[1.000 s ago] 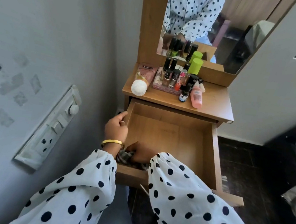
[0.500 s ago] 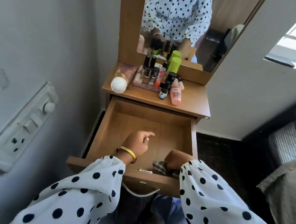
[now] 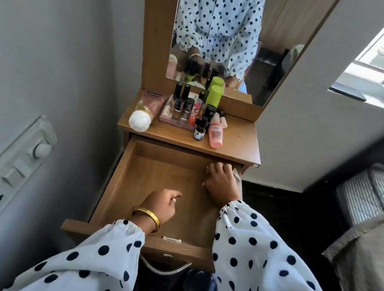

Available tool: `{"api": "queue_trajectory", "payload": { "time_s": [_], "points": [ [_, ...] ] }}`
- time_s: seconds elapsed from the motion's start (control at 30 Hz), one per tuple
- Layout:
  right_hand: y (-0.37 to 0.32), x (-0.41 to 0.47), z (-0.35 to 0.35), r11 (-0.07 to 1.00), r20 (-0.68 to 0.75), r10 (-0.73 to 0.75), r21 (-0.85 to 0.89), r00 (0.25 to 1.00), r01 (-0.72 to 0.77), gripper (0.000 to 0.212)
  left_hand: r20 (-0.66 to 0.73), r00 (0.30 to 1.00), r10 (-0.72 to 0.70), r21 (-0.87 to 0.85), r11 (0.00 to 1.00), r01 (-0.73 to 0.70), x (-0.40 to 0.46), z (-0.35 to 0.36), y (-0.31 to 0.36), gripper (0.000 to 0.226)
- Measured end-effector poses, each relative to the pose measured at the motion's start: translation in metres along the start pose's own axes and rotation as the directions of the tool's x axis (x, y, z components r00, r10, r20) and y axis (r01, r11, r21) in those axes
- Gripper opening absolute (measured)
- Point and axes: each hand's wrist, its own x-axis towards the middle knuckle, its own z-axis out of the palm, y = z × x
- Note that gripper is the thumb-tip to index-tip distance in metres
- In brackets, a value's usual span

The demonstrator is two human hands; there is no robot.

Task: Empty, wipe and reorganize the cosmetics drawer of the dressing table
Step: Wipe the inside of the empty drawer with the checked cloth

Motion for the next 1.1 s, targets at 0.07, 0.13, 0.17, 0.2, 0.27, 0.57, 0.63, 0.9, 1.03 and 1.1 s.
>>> {"api": "queue_trajectory", "payload": {
  "time_s": [0.07,0.13,0.17,0.2,0.27,0.57,0.63,0.9,1.03,1.1],
  "points": [
    [0.005,0.011,0.012,0.998,-0.016,-0.004,-0.067,1.0,0.003,0.017,-0.012,1.0,-0.008,-0.008,1.0,0.008,0.002,-0.002,0.0,0.035],
    [-0.001,0.013,0.02,0.999,-0.017,0.043,-0.01,0.999,-0.043,0.016,-0.021,1.0,-0.001,0.005,1.0,0.001,0.004,-0.004,0.001,0.035],
    [-0.005,0.01,0.017,0.997,-0.017,0.069,0.02,0.997,-0.069,0.014,-0.023,1.0,-0.002,0.009,1.0,0.002,0.005,-0.004,0.001,0.035],
    [-0.009,0.007,0.012,0.997,0.01,0.076,0.024,0.997,-0.076,0.012,-0.023,1.0,-0.003,0.008,1.0,0.003,0.006,-0.004,0.001,0.035],
    [-0.017,0.003,-0.001,0.997,0.114,0.058,0.036,0.992,-0.063,0.025,-0.025,1.0,-0.005,0.006,1.0,0.005,0.005,-0.005,0.001,0.035],
    [-0.033,-0.047,-0.004,0.869,0.511,-0.103,0.464,0.853,-0.173,0.026,-0.055,0.998,0.039,0.014,0.999,-0.038,0.005,-0.004,0.002,0.035],
    [-0.03,-0.044,-0.006,0.885,0.503,-0.079,0.433,0.86,-0.172,0.025,-0.053,0.998,0.036,0.011,0.999,-0.036,0.005,-0.003,0.001,0.035],
    [-0.012,0.019,-0.004,0.99,0.185,0.116,0.061,0.976,-0.13,0.025,-0.045,0.999,-0.02,0.006,1.0,0.02,0.002,-0.005,0.0,0.034],
    [-0.028,0.014,0.001,0.976,0.274,0.201,0.025,0.941,-0.216,0.03,-0.04,0.999,-0.028,0.013,1.0,0.029,0.005,-0.008,-0.002,0.035],
    [-0.041,0.005,-0.002,0.976,0.35,0.204,-0.007,0.914,-0.215,0.03,-0.042,0.999,-0.029,0.015,0.999,0.03,0.006,-0.008,-0.002,0.035]
  ]
}}
